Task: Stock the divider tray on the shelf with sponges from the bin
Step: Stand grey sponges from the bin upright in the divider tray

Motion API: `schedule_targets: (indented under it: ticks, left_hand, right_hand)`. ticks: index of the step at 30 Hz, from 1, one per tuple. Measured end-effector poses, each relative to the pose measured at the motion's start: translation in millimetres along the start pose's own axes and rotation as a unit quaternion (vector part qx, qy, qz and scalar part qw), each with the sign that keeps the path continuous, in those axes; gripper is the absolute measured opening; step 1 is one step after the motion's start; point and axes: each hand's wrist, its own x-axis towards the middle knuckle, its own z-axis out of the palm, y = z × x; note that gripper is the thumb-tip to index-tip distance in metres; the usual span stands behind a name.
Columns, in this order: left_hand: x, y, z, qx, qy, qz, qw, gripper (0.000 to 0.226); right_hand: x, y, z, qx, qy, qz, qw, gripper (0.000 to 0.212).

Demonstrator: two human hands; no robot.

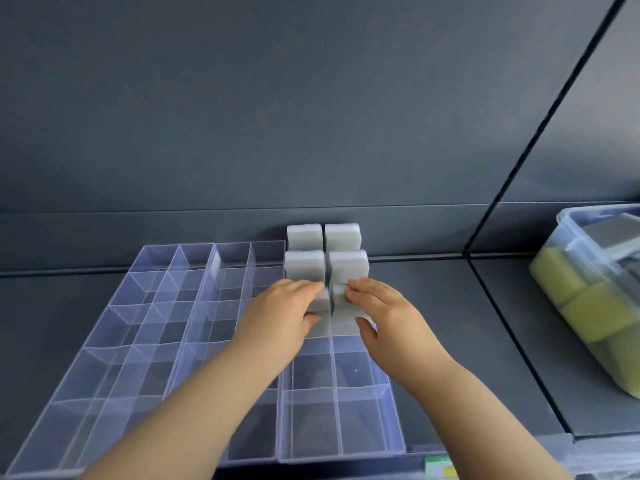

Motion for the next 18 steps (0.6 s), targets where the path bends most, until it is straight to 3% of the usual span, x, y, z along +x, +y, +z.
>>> schedule_targets:
  ticks: [7,13,18]
  left_hand:
    - [-1,-1,11,0.004,0.042,-0.005,0.999,0.049]
    - [-2,-4,12,0.066,0.097,0.050,0.992,0.057]
    - [-9,2,3,0.073,0.136,0.049,0.987,0.039]
  right_hand:
    - [-2,2,-1,0.001,-0.017,-0.009,1.000,0.052]
    - [5,6,-16,0.024,-0.081,-0.018,0.996,0.046]
    - [9,6,-33,0.061,-0.083,-0.008,0.995,0.045]
